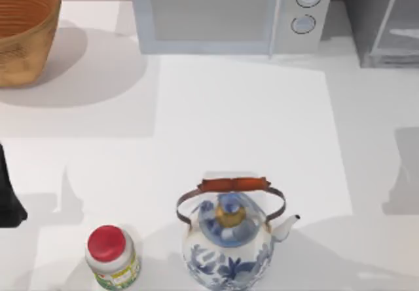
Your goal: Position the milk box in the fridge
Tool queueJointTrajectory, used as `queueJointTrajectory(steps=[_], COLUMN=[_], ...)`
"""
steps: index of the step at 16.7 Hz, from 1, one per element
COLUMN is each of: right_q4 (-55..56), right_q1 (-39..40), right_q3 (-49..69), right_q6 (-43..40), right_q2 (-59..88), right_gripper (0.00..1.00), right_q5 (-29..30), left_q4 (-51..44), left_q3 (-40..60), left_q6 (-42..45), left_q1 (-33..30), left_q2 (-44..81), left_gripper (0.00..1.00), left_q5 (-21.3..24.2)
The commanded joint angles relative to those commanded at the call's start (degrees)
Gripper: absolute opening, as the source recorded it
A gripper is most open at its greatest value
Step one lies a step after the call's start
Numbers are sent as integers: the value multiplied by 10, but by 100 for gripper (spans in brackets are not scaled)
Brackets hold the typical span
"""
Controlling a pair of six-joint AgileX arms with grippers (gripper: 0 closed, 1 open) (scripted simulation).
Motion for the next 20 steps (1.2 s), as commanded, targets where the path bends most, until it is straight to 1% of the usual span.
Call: queueJointTrajectory(steps=[2, 5, 15, 18, 20], right_q4=[44, 127, 470, 550, 590], right_q1=[-11, -30, -106, -126, -137], right_q3=[35, 101, 384, 450, 483], right_q6=[0, 0, 8, 9, 8], right_q2=[78, 237, 868, 1013, 1083], right_gripper=[0, 0, 0, 0, 0], right_q5=[-11, -32, -104, -119, -125], left_q4=[0, 0, 0, 0, 0], left_q3=[0, 0, 0, 0, 0], left_q6=[0, 0, 0, 0, 0], left_q1=[0, 0, 0, 0, 0], left_q2=[0, 0, 0, 0, 0], left_gripper=[100, 100, 100, 100, 100], left_q5=[0, 0, 0, 0, 0])
